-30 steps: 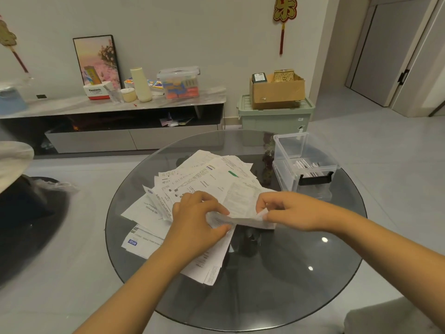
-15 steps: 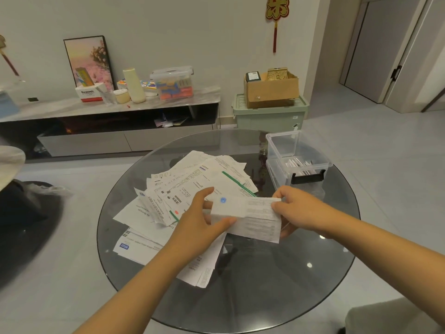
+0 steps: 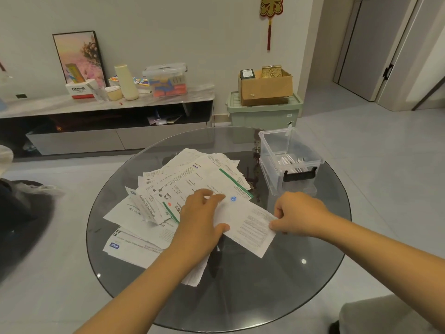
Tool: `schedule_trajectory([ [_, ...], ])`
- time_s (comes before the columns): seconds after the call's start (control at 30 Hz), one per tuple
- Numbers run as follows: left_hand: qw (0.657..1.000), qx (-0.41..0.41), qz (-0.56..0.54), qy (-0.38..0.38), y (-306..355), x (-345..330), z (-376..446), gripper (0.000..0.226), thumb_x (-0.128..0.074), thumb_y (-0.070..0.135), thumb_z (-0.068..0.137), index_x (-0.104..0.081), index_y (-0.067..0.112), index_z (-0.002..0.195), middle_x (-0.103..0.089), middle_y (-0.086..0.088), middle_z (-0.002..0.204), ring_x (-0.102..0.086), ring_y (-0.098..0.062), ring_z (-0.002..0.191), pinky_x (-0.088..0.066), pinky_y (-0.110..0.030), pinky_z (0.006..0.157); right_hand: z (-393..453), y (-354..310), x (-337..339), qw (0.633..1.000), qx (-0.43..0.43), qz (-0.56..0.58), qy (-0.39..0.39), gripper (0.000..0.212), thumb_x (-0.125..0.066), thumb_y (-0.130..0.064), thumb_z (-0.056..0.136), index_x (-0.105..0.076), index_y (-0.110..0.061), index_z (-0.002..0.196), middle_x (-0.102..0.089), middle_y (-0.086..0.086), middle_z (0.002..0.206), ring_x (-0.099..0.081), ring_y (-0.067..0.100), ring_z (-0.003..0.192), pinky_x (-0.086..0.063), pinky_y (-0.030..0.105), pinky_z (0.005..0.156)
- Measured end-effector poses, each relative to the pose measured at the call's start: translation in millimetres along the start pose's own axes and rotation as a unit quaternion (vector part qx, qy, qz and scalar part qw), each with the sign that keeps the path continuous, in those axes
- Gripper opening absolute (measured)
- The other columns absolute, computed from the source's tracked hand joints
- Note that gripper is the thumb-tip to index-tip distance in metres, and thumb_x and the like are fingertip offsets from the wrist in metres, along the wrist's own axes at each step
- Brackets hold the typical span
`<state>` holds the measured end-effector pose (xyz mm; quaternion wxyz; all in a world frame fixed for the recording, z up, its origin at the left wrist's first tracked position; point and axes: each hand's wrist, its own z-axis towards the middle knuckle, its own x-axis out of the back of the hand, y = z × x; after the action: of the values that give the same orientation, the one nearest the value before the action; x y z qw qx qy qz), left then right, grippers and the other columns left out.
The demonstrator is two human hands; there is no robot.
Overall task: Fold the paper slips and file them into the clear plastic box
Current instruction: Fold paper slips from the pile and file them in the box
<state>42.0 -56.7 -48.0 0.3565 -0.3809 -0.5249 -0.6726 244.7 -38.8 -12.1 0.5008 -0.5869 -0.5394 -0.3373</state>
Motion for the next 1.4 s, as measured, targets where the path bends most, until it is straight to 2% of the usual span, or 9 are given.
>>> schedule_trajectory([
  [0.1, 0.997, -0.067, 0.002, -0.031, 7, 1, -9, 0.034, -0.057, 0.046, 0.087, -0.057, 0.033, 0.118, -0.043, 0.014, 0.125, -0.037, -0.010, 0.119, -0.026, -0.023, 0.099, -5, 1, 0, 0.996, 0.017, 0.054, -0.075, 0.018, -0.062, -0.029, 0.080, -0.066, -0.016, 0.068, -0.069, -0.004, 0.065, -0.056, 0.004, 0.050, -0.047, 0.018, 0.057],
  [0.3, 0.984, -0.106, 0.050, -0.131, 13, -2, -22, 0.073, -0.058, 0.069, 0.073, -0.038, 0.037, 0.136, -0.032, 0.015, 0.135, -0.030, -0.006, 0.124, -0.025, -0.023, 0.103, -11, -2, -4, 0.969, 0.026, 0.189, -0.158, 0.018, -0.061, -0.025, 0.086, -0.064, -0.015, 0.072, -0.066, -0.005, 0.062, -0.055, 0.007, 0.047, -0.036, 0.017, 0.047],
  [0.57, 0.980, -0.131, 0.042, -0.143, 8, 4, -21, 0.065, -0.057, 0.061, 0.080, -0.039, 0.037, 0.137, -0.031, 0.015, 0.140, -0.026, -0.004, 0.127, -0.020, -0.018, 0.099, -11, 12, 7, 0.968, 0.072, 0.222, -0.092, 0.037, -0.076, -0.030, 0.074, -0.058, -0.026, 0.107, -0.067, -0.003, 0.094, -0.057, -0.002, 0.063, -0.041, 0.013, 0.052],
  [0.77, 0.983, -0.122, -0.014, -0.136, 7, 10, -17, 0.039, -0.057, 0.048, 0.086, -0.055, 0.034, 0.123, -0.047, 0.017, 0.131, -0.037, -0.002, 0.120, -0.028, -0.015, 0.094, -10, 12, 2, 0.967, 0.210, 0.120, -0.078, 0.051, -0.077, -0.039, 0.072, -0.055, -0.042, 0.118, -0.041, -0.012, 0.119, -0.044, 0.002, 0.105, -0.037, 0.005, 0.070],
  [0.9, 0.986, -0.101, -0.048, -0.125, 4, 11, -16, 0.029, -0.054, 0.043, 0.090, -0.060, 0.032, 0.116, -0.056, 0.020, 0.121, -0.044, 0.006, 0.105, -0.030, -0.004, 0.082, -3, 8, -8, 0.969, 0.234, 0.077, -0.030, 0.025, -0.070, -0.032, 0.081, -0.068, -0.035, 0.105, -0.053, -0.013, 0.114, -0.047, 0.003, 0.104, -0.037, 0.006, 0.074],
  [1.03, 0.980, -0.109, -0.088, -0.140, 3, 11, -16, 0.036, -0.048, 0.059, 0.085, -0.064, 0.029, 0.098, -0.062, 0.015, 0.097, -0.052, -0.001, 0.088, -0.043, -0.023, 0.077, 3, 3, -10, 0.972, 0.211, 0.102, -0.003, 0.013, -0.062, -0.031, 0.085, -0.071, -0.026, 0.093, -0.067, -0.008, 0.097, -0.060, 0.011, 0.090, -0.051, 0.032, 0.083],
  [1.13, 0.982, -0.106, -0.067, -0.145, 4, 12, -17, 0.035, -0.052, 0.068, 0.078, -0.056, 0.035, 0.090, -0.056, 0.017, 0.082, -0.051, -0.004, 0.076, -0.037, -0.022, 0.062, 2, -2, -9, 0.973, 0.202, 0.114, 0.004, 0.013, -0.057, -0.031, 0.088, -0.066, -0.022, 0.095, -0.067, -0.002, 0.093, -0.060, 0.015, 0.085, -0.051, 0.032, 0.076],
  [1.3, 0.993, -0.023, -0.099, -0.065, 3, 9, -15, 0.018, -0.062, 0.030, 0.087, -0.061, 0.031, 0.105, -0.066, 0.009, 0.096, -0.061, -0.009, 0.088, -0.049, -0.024, 0.075, 7, -9, -15, 0.966, 0.193, 0.163, 0.055, 0.014, -0.058, -0.030, 0.090, -0.056, -0.020, 0.099, -0.065, -0.002, 0.093, -0.058, 0.009, 0.077, -0.048, 0.025, 0.068],
  [1.4, 0.990, 0.022, -0.137, -0.010, 0, 6, -11, 0.034, -0.066, 0.023, 0.085, -0.052, 0.034, 0.114, -0.060, 0.014, 0.106, -0.059, -0.006, 0.091, -0.049, -0.022, 0.080, 11, -11, -19, 0.963, 0.167, 0.203, 0.058, 0.034, -0.063, -0.027, 0.087, -0.047, -0.023, 0.117, -0.063, -0.004, 0.096, -0.061, 0.010, 0.081, -0.053, 0.026, 0.074],
])
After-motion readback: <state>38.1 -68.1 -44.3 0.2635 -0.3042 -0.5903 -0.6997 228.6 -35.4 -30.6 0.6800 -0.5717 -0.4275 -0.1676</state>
